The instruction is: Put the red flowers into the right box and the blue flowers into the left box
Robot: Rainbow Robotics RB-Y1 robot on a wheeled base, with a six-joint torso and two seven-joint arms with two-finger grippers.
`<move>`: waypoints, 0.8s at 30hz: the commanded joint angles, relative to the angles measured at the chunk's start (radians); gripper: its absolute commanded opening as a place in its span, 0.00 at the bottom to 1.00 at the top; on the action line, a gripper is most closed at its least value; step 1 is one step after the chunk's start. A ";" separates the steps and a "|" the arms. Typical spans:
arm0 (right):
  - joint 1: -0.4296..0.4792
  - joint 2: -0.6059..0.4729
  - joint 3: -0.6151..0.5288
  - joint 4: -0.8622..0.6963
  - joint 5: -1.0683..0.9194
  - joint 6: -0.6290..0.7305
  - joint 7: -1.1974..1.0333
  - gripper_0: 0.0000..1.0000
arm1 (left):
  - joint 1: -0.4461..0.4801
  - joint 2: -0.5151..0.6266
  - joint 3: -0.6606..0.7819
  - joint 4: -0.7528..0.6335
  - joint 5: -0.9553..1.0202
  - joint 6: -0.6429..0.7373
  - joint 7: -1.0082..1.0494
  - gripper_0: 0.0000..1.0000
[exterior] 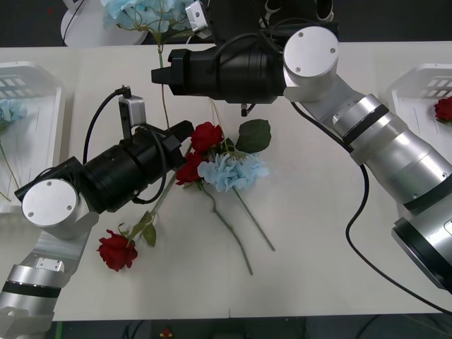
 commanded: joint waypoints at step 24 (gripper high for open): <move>-0.066 -0.023 -0.001 -0.013 -0.014 -0.029 -0.156 1.00 | -0.028 0.146 0.328 -0.036 0.073 0.276 0.138 0.00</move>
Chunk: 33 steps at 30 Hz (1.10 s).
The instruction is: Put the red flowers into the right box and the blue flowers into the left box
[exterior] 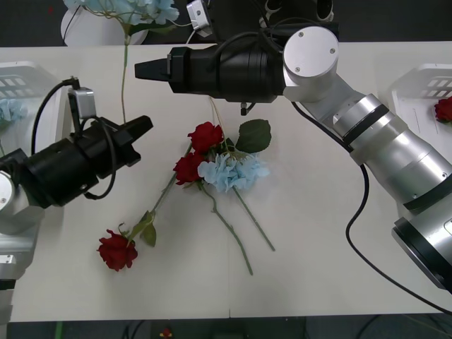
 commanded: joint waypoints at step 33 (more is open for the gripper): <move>-0.153 -0.251 -0.001 -0.013 0.577 0.290 -2.600 1.00 | -0.377 0.312 0.547 0.150 -1.228 0.631 0.620 0.00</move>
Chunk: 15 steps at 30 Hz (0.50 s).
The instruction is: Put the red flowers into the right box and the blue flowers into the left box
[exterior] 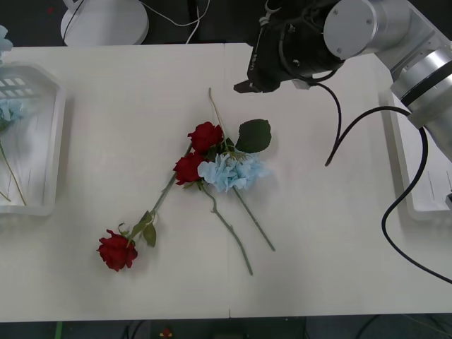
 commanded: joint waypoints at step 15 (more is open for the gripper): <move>-0.065 0.059 -0.002 -0.003 0.228 0.316 -0.600 1.00 | 0.043 0.077 0.000 -0.002 -0.351 0.140 0.051 0.00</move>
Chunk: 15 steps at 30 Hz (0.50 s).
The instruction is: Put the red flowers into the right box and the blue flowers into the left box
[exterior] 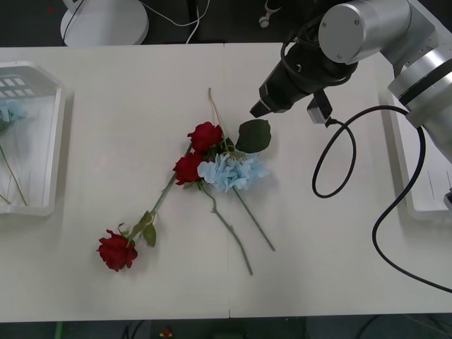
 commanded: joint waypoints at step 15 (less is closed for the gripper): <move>-0.061 0.280 -0.003 0.236 0.242 -0.089 -0.072 1.00 | 0.126 0.006 -0.036 0.117 0.049 -0.209 0.065 0.00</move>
